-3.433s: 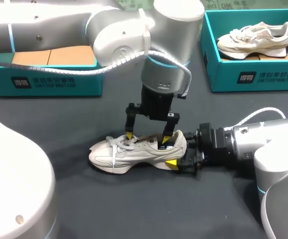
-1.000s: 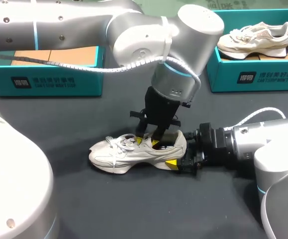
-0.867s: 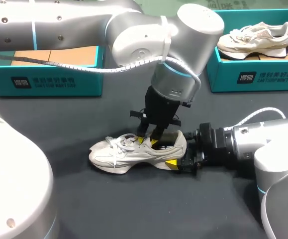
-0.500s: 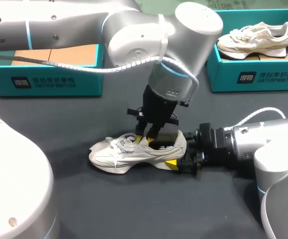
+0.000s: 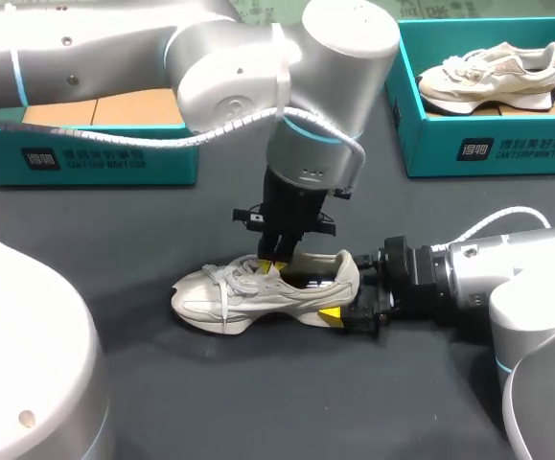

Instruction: Take the shoe out of the shoebox, open the shoe tongue, remove and reinsert the insole, then place the shoe into the shoebox

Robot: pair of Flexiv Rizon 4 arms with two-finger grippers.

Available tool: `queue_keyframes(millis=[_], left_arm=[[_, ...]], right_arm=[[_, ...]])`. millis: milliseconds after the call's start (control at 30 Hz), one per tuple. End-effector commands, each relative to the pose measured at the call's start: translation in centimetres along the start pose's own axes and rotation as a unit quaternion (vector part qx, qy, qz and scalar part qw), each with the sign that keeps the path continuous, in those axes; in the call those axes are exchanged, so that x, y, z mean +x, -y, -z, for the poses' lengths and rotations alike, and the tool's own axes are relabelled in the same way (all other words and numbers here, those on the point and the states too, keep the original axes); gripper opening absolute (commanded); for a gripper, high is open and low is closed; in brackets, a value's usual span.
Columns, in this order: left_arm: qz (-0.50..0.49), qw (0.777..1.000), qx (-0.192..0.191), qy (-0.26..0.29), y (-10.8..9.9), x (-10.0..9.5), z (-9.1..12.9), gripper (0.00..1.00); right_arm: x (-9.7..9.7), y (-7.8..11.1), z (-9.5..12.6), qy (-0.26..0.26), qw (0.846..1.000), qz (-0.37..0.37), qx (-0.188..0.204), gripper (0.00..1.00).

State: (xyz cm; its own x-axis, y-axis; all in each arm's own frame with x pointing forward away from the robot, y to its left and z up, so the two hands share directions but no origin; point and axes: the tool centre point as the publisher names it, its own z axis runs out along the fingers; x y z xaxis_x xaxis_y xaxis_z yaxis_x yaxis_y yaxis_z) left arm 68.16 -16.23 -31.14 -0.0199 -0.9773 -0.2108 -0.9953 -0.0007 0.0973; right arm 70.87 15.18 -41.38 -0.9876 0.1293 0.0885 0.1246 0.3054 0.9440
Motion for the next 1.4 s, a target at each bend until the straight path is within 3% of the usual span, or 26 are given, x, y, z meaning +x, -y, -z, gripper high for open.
queue_keyframes(millis=[33,267,667,1400], left_arm=[[0.007,0.995,0.011,-0.102,-0.4,-3.0,0.3,0.0],[0.021,0.981,0.02,-0.191,-0.1,-5.3,0.1,0.0],[0.025,0.959,0.018,-0.28,0.0,-8.6,-1.4,0.0],[0.007,0.961,-0.015,-0.274,-0.5,-11.6,-7.1,0.0]], right_arm=[[0.0,0.1,-0.5,0.0,1.0,0.0,0.002,0.0],[0.0,0.1,-0.5,0.0,1.0,0.0,0.002,0.0],[0.0,0.1,-0.5,0.0,1.0,0.0,0.002,0.0],[0.0,0.1,-0.5,0.0,1.0,0.0,0.002,0.0]])
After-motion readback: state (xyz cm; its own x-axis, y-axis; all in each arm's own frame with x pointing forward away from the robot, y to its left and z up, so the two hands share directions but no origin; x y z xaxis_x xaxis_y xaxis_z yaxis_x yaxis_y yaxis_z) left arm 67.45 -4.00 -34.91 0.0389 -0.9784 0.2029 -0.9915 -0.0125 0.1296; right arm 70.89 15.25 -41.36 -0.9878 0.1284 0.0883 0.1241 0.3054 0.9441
